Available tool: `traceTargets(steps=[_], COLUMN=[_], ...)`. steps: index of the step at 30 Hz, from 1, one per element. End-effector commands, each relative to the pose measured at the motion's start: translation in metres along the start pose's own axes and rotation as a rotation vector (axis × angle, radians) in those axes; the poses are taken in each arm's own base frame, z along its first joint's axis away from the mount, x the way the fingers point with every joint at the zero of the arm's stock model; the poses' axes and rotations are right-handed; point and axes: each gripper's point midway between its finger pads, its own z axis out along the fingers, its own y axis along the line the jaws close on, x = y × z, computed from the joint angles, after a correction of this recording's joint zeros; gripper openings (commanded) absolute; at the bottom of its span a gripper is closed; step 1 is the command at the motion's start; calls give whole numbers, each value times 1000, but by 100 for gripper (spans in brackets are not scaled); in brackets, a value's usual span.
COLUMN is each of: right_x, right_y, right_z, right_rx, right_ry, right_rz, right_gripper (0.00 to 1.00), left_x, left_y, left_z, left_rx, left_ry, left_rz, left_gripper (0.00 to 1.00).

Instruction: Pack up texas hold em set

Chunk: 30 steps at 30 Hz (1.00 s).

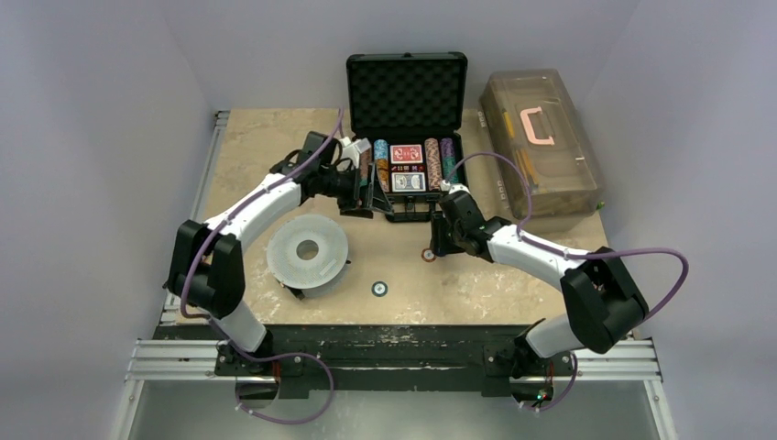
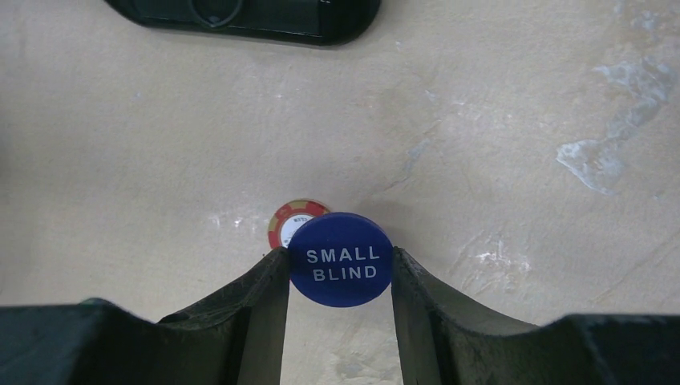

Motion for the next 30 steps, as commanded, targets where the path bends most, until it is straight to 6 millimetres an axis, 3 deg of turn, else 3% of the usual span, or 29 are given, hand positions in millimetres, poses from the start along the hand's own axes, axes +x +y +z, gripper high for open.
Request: traceTargets(steps=[1,9,15,20,30], right_x=[-24,-41,-58,-69,-87], right_y=[31,64,89,111,136], right_z=[-7,-20,-35,-42,-52], right_rx=[-129,-248,-311,-353,-392], right_ry=[-75,-133,-187,-215,-247], right_rz=[-38,-109,-144,-168,-184], right_gripper=[38,38,38,38,38], left_x=[-15,-35,-32,-32,-22], left_y=[-9,11,20,18,13], left_z=[6,19,29,34,40], left_rx=[70,78,81,135,194], left_ry=[-2,14,59,85,129], left_rz=[-54,-205,-256,-242,-216], left_gripper=[79,71,68,64,67])
